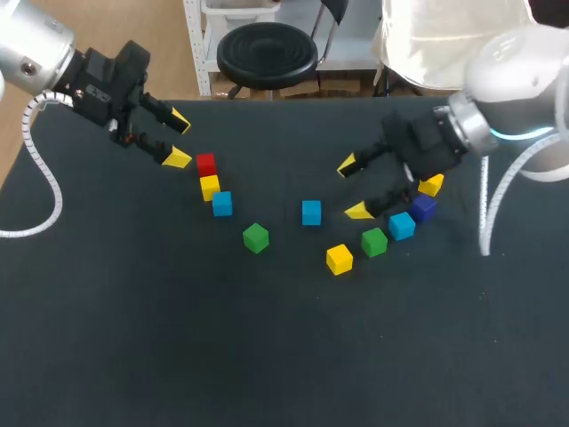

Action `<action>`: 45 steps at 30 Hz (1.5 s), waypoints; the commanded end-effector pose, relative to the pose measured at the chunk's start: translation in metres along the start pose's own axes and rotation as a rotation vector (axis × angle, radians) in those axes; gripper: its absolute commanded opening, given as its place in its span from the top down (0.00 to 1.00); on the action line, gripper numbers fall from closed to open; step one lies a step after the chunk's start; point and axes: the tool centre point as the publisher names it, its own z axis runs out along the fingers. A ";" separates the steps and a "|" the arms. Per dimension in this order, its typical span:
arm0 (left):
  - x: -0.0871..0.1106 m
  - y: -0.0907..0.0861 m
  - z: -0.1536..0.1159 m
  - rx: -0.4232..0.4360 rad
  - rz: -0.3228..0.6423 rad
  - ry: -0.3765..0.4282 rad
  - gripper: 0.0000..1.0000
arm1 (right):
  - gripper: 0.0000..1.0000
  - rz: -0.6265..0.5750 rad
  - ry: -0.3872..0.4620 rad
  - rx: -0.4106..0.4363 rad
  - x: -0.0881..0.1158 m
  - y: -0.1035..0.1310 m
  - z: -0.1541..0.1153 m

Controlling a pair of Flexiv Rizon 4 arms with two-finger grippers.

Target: Place the blue cubes, place green cubes on the blue cubes, place the yellow cubes on the green cubes, then place the red cubes on the yellow cubes, and place purple cube on the red cubes.

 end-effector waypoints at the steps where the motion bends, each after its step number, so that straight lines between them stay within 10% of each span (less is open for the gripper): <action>1: 0.001 -0.001 0.000 -0.002 0.002 -0.003 0.00 | 0.00 0.001 -0.057 -0.026 0.006 0.019 -0.022; 22: 0.001 -0.001 0.000 -0.002 0.002 -0.003 0.00 | 0.00 -0.032 -0.085 -0.078 0.024 0.032 -0.053; 35: 0.001 -0.001 0.000 -0.002 0.002 -0.003 0.00 | 0.00 -0.065 0.074 -0.232 0.041 0.028 -0.067; 45: 0.001 -0.001 0.000 -0.002 0.002 -0.003 0.00 | 0.00 0.031 0.109 -0.197 0.072 0.036 -0.064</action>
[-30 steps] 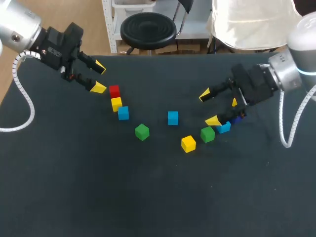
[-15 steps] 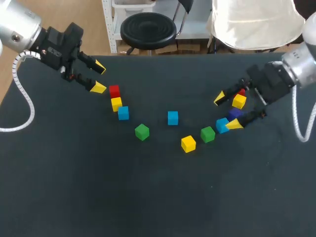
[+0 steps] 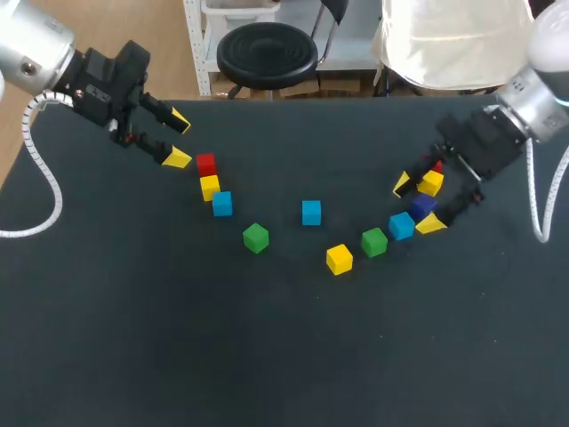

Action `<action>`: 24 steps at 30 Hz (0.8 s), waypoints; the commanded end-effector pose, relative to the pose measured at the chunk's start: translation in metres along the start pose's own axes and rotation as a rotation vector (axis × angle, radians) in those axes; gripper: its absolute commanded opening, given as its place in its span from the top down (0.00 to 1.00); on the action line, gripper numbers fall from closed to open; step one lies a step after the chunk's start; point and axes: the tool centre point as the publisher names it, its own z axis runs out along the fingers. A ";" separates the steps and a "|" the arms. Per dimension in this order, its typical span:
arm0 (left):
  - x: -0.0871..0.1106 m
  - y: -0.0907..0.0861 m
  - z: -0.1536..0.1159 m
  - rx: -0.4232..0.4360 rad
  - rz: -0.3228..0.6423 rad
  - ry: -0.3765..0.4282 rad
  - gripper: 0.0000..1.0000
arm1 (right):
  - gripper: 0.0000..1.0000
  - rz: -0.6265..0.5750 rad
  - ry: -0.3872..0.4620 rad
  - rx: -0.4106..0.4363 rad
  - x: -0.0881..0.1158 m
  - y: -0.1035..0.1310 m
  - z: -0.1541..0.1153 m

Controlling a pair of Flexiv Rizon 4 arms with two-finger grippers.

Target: Place the blue cubes, place green cubes on the blue cubes, place the yellow cubes on the green cubes, then place the red cubes on the yellow cubes, and place purple cube on the red cubes.

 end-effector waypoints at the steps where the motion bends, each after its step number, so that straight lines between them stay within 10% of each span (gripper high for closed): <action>1: 0.001 -0.001 0.000 -0.002 0.002 -0.003 0.00 | 0.00 0.000 -0.009 0.027 0.007 0.004 0.003; 24: 0.001 -0.001 0.000 -0.002 0.002 -0.003 0.00 | 0.00 -0.009 -0.002 0.037 0.018 -0.006 0.024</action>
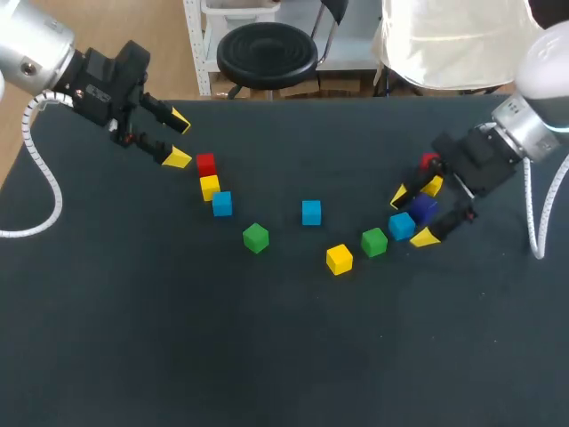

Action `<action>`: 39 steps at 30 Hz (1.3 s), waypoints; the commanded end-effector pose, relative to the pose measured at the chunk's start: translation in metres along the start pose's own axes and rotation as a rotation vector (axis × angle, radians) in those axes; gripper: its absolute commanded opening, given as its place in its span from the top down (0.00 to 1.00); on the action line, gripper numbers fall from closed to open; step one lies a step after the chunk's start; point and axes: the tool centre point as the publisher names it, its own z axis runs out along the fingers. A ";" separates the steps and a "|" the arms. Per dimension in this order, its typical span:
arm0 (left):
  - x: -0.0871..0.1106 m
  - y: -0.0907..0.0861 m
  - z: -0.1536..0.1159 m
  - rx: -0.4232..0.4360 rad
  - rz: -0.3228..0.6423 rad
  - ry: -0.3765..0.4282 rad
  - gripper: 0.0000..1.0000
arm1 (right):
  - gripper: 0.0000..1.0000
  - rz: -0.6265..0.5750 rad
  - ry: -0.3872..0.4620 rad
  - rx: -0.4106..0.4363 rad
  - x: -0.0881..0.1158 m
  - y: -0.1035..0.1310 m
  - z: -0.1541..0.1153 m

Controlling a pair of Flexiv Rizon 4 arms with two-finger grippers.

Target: Place the blue cubes, place green cubes on the blue cubes, place the yellow cubes on the green cubes, then place the red cubes on the yellow cubes, and place purple cube on the red cubes.

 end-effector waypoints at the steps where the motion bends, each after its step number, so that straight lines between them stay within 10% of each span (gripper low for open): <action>1: 0.001 -0.001 0.000 -0.002 0.002 -0.003 0.00 | 0.00 0.003 0.001 -0.001 0.000 -0.002 0.002; 3: 0.001 -0.001 0.000 -0.002 0.002 -0.003 0.00 | 0.07 0.003 0.004 0.001 0.000 -0.002 0.002; 5: 0.001 -0.001 0.000 -0.002 0.002 -0.003 0.00 | 0.53 0.003 0.009 0.006 -0.001 -0.002 0.003; 8: 0.001 -0.001 0.000 -0.002 0.002 -0.003 0.00 | 0.62 0.003 0.014 0.010 -0.001 -0.002 0.003; 22: 0.001 -0.001 0.000 -0.002 0.002 -0.003 0.00 | 0.52 0.012 0.029 0.012 0.000 0.003 0.000; 28: 0.001 -0.001 0.000 -0.002 0.002 -0.003 0.00 | 0.00 0.017 0.028 0.014 0.001 0.004 0.001; 33: 0.001 -0.001 0.000 -0.002 0.002 -0.003 0.00 | 0.00 0.020 0.023 0.018 0.004 0.003 0.003; 39: 0.001 -0.001 0.000 -0.002 0.002 -0.003 0.00 | 0.45 0.023 0.026 0.020 0.005 0.000 0.005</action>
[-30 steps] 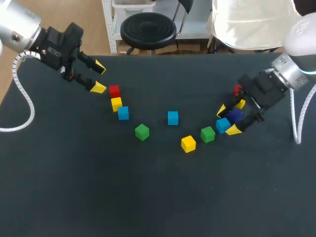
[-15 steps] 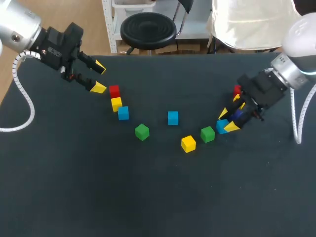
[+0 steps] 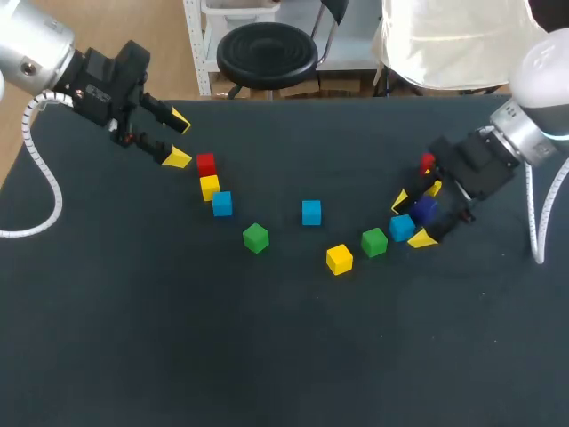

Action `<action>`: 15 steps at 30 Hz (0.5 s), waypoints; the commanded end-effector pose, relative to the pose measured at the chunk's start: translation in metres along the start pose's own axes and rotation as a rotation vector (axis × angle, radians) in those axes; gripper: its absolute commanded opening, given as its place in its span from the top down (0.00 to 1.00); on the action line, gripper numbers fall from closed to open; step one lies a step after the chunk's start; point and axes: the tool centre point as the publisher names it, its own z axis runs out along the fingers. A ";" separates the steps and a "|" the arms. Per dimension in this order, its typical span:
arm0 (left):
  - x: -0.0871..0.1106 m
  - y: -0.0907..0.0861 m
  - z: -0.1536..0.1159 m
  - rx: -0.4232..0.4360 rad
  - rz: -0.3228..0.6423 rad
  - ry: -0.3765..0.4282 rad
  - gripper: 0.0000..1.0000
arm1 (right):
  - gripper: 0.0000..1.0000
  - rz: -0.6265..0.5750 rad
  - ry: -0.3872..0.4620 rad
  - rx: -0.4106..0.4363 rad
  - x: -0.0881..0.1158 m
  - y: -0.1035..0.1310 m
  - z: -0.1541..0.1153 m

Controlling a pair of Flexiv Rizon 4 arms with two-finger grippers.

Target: Place the blue cubes, place green cubes on the blue cubes, place the yellow cubes on the green cubes, then place the red cubes on the yellow cubes, and place purple cube on the red cubes.

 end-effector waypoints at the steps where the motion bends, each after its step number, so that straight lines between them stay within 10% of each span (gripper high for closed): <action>1: 0.001 -0.001 0.000 -0.002 0.002 -0.003 0.00 | 0.51 0.002 0.004 0.000 0.001 -0.001 0.002; 5: 0.001 -0.001 0.000 -0.002 0.002 -0.003 0.00 | 0.59 0.006 0.005 0.000 0.002 -0.002 0.002; 9: 0.001 -0.001 0.000 -0.002 0.002 -0.003 0.00 | 1.00 0.007 0.001 0.028 0.000 -0.003 0.001; 15: 0.001 -0.001 0.000 -0.002 0.002 -0.003 0.00 | 1.00 0.014 -0.009 0.109 -0.020 -0.003 -0.005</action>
